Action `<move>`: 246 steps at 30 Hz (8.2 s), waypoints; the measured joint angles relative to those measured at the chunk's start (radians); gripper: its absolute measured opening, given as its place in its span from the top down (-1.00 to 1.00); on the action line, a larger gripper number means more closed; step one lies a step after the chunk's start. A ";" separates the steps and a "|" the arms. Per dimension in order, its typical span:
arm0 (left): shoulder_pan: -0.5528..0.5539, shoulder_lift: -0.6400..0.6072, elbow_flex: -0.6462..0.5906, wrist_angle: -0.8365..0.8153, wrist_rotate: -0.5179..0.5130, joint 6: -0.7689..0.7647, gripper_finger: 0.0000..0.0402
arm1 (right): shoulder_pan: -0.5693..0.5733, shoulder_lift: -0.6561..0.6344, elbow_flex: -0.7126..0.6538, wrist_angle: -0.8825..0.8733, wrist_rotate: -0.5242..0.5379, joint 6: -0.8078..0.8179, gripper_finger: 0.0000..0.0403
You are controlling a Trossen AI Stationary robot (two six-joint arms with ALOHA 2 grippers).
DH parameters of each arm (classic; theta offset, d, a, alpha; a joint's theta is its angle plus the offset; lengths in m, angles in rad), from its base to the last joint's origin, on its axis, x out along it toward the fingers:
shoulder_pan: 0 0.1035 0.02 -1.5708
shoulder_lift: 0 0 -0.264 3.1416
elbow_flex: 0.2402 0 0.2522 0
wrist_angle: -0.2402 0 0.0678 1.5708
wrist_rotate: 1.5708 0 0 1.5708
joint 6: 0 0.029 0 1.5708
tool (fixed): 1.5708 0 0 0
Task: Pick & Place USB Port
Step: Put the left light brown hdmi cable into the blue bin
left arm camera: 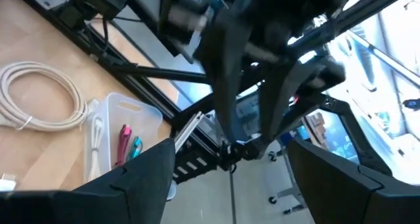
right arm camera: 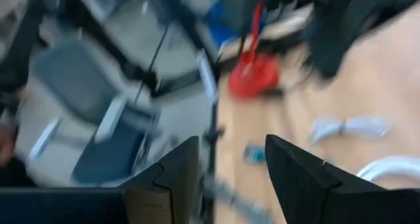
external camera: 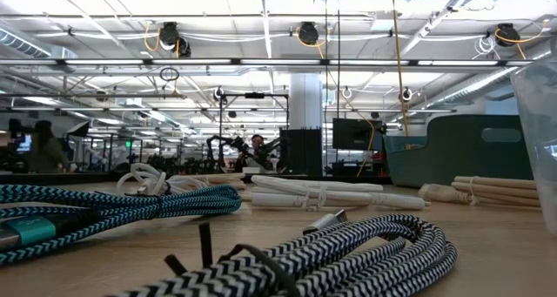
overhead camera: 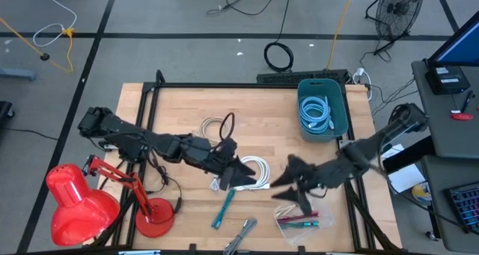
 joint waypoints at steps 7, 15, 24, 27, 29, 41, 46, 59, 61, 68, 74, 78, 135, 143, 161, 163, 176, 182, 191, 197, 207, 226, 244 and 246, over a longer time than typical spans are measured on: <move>0.031 0.000 0.000 0.000 0.009 -0.037 -0.49 | -0.019 -0.064 0.000 0.005 0.180 -0.091 0.18; 0.145 0.000 0.000 -0.003 -0.028 -0.122 -0.49 | -0.064 -0.109 0.000 -0.029 0.492 -0.165 0.18; 0.311 0.000 0.000 0.021 -0.036 -0.210 -0.49 | -0.293 -0.242 0.000 -0.049 0.447 -0.446 0.18; 0.341 0.000 0.000 0.057 -0.038 -0.195 -0.49 | -0.450 -0.274 0.000 -0.044 0.290 -0.565 0.18; 0.353 0.000 0.000 0.061 -0.045 -0.192 -0.49 | -0.572 -0.280 0.000 -0.034 0.177 -0.604 0.18; 0.437 0.000 0.000 -0.027 0.004 -0.170 -0.49 | -1.161 -0.098 0.001 -0.025 -0.930 -0.363 0.18; 0.527 -0.001 0.001 -0.195 0.088 -0.020 -0.49 | -1.146 -0.020 0.001 -0.025 -1.226 -0.381 0.18; 0.785 0.000 0.000 -0.878 0.069 0.380 -0.49 | -1.093 -0.052 0.001 -0.052 -1.184 -0.398 0.18; 0.794 0.000 0.001 -0.915 0.050 0.471 -0.49 | -1.093 -0.058 0.001 -0.055 -1.182 -0.398 0.18; 0.803 0.001 0.000 -1.012 0.003 0.740 -0.49 | -1.093 -0.063 0.001 -0.063 -1.181 -0.389 0.18; 0.815 0.019 0.001 -1.049 -0.002 0.849 -0.49 | -1.093 -0.063 0.001 -0.080 -1.132 -0.392 0.18; 0.817 0.089 0.000 -1.087 0.014 0.896 -0.49 | -1.093 -0.063 0.001 -0.078 -1.126 -0.391 0.18; 0.801 0.290 0.088 -1.068 -0.038 0.590 0.94 | -0.982 -0.063 0.000 -0.086 -0.906 -0.318 0.18; 0.792 0.145 0.252 -1.007 -0.157 0.058 0.94 | -0.902 -0.063 0.000 -0.083 -0.568 -0.247 0.18; 0.650 0.074 0.308 -0.589 -0.452 -0.255 0.94 | -0.755 0.036 0.001 0.482 0.003 -0.455 0.17; 0.640 0.074 0.308 -0.576 -0.453 -0.256 0.94 | -0.754 0.059 0.000 0.460 -0.007 -0.454 0.14; 0.674 0.062 0.309 -0.575 -0.481 -0.167 0.94 | -0.756 0.063 -0.001 0.286 0.077 -0.404 -0.24; 0.652 0.054 0.309 -0.455 -0.471 -0.110 0.94 | -0.759 0.036 0.000 0.290 0.192 -0.440 -0.28; 0.626 0.037 0.309 -0.403 -0.451 -0.078 0.94 | -0.771 0.037 0.000 0.362 0.203 -0.472 -0.27; 0.614 0.036 0.309 -0.394 -0.461 -0.075 0.94 | -0.771 0.037 0.000 0.414 0.200 -0.494 -0.27; 0.610 0.036 0.309 -0.327 -0.454 -0.065 0.94 | -0.797 0.037 0.000 0.426 0.141 -0.446 -0.08; 0.591 0.045 0.309 -0.313 -0.408 -0.025 0.92 | -0.803 0.035 0.001 0.430 0.038 -0.444 0.83; 0.616 -0.148 0.309 -0.427 -0.291 0.495 0.39 | -0.905 -0.193 0.001 0.044 -0.398 -0.216 0.83; 0.644 -0.155 0.309 -0.421 -0.144 0.506 0.39 | -0.954 -0.200 0.000 0.025 -0.609 -0.113 0.83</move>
